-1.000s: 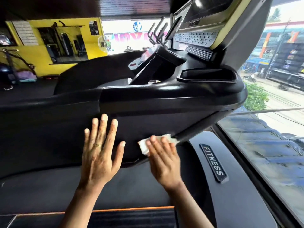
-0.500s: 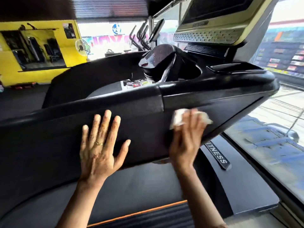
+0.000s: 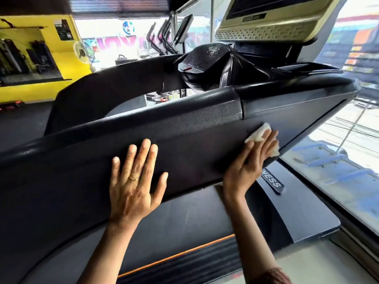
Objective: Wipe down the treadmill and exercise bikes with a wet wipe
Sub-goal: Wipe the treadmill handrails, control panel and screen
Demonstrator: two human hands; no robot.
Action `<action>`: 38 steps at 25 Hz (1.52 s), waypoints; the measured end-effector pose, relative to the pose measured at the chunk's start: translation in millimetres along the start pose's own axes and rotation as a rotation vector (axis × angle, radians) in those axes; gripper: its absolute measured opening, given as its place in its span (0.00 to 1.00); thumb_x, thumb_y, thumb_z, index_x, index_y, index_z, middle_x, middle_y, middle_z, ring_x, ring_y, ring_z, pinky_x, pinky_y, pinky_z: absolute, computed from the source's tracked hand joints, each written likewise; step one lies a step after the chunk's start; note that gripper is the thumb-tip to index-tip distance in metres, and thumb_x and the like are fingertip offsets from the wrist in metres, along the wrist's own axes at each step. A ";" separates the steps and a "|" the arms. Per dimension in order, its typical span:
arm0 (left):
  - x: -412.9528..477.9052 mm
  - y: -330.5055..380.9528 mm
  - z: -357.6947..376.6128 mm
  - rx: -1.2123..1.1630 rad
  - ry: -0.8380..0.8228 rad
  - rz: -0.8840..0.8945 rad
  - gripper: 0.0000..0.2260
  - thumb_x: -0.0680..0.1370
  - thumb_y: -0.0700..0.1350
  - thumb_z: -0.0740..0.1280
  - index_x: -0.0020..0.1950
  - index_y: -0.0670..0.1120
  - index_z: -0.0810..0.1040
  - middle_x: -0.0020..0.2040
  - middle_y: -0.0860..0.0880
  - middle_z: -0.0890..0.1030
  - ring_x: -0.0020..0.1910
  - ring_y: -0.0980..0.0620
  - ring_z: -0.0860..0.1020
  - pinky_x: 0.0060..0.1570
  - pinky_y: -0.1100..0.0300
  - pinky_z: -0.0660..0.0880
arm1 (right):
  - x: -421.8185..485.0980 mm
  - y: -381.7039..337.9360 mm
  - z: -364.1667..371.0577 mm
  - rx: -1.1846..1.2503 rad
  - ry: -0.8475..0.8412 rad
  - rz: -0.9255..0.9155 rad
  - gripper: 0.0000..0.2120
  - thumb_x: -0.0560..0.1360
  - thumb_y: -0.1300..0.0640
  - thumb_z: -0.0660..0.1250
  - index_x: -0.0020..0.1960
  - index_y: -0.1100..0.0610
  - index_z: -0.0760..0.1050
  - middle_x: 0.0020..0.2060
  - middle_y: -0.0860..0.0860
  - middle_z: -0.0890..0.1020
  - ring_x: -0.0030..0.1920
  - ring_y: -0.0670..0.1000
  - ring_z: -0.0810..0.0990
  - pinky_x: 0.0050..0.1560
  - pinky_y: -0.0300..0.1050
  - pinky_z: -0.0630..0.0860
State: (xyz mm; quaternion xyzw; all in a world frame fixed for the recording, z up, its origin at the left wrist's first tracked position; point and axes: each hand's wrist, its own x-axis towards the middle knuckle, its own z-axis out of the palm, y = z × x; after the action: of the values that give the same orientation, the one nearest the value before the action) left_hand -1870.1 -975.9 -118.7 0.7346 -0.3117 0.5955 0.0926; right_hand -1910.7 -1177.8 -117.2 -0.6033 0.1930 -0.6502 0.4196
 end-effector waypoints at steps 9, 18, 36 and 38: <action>-4.0 -0.4 4.6 0.032 0.009 0.021 0.29 0.80 0.53 0.55 0.78 0.45 0.52 0.78 0.51 0.47 0.77 0.52 0.48 0.74 0.51 0.44 | -20.2 -12.1 7.2 -0.097 -0.166 -0.336 0.20 0.83 0.57 0.51 0.73 0.62 0.60 0.72 0.55 0.61 0.76 0.56 0.51 0.75 0.57 0.50; -7.2 -0.5 5.0 0.016 0.005 0.040 0.27 0.81 0.52 0.54 0.78 0.45 0.51 0.78 0.51 0.46 0.77 0.52 0.48 0.74 0.51 0.44 | -23.2 -22.5 18.8 -0.095 -0.229 -0.490 0.18 0.83 0.58 0.51 0.71 0.62 0.63 0.70 0.54 0.64 0.76 0.53 0.51 0.75 0.56 0.48; -54.2 12.5 6.3 -0.090 -0.080 -0.026 0.27 0.81 0.49 0.54 0.78 0.44 0.51 0.78 0.51 0.47 0.77 0.50 0.48 0.74 0.51 0.42 | -64.7 54.4 -17.0 -0.164 -0.144 -0.335 0.18 0.83 0.58 0.53 0.70 0.64 0.65 0.73 0.57 0.61 0.73 0.61 0.58 0.72 0.62 0.56; -53.6 23.2 8.3 -0.104 -0.070 -0.078 0.29 0.80 0.49 0.56 0.78 0.45 0.51 0.78 0.50 0.46 0.77 0.50 0.47 0.74 0.51 0.42 | -53.4 47.4 -16.0 -0.077 -0.025 -0.109 0.20 0.83 0.57 0.52 0.70 0.67 0.62 0.71 0.63 0.60 0.73 0.64 0.56 0.72 0.64 0.56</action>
State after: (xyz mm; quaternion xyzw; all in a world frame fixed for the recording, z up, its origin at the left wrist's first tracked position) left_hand -1881.6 -979.9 -176.4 0.7609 -0.3164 0.5481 0.1430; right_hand -1915.4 -1167.5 -189.5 -0.6368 0.1794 -0.6566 0.3622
